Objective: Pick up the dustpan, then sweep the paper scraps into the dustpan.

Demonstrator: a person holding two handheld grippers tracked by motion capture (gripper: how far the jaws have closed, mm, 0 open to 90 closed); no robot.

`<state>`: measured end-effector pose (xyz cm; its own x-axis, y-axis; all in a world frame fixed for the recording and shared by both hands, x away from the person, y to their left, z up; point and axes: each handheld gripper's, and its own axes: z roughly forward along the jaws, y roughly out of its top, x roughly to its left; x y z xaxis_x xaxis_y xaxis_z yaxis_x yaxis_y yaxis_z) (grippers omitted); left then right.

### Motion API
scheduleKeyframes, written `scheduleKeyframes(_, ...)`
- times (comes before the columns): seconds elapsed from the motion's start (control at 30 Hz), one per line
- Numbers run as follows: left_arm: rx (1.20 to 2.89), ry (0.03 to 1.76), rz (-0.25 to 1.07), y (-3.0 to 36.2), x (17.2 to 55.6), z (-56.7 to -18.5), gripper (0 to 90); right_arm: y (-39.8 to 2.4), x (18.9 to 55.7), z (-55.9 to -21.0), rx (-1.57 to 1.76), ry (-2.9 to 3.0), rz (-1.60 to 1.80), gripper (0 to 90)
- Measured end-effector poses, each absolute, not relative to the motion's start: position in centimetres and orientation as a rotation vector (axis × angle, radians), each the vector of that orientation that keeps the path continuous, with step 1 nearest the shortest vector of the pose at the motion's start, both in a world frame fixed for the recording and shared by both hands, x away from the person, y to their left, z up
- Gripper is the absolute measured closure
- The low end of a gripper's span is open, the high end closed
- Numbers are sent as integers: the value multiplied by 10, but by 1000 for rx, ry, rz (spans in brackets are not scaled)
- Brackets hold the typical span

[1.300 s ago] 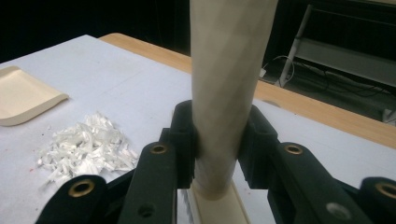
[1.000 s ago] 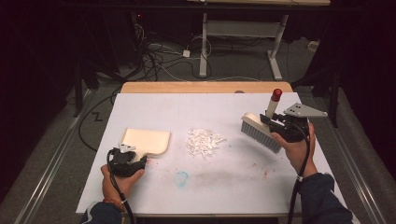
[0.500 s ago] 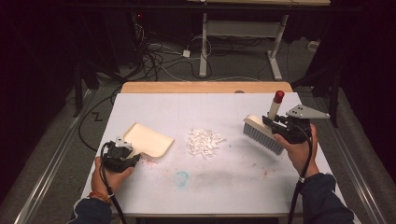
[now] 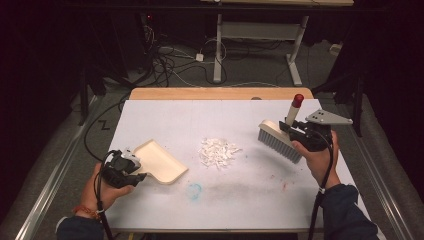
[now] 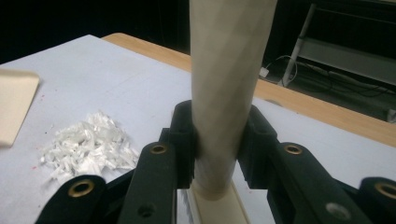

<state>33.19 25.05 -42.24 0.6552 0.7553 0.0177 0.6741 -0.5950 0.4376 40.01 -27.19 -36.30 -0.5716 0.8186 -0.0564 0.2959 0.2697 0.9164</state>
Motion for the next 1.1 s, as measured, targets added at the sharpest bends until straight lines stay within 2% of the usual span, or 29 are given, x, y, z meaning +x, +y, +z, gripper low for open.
scheduleKeyframes(0.47, 2604, 993, 134, 247, 335, -412, 633, -250, 424, -352, 1008, 1987, 1342, 713)
scheduleKeyframes(0.83, 2674, 904, 117, 238, 333, -408, 633, -231, 423, -359, 999, 2000, 1321, 713)
scheduleKeyframes(1.1, 2724, 863, 105, 225, 339, -406, 633, -201, 442, -368, 1032, 1965, 1283, 714)
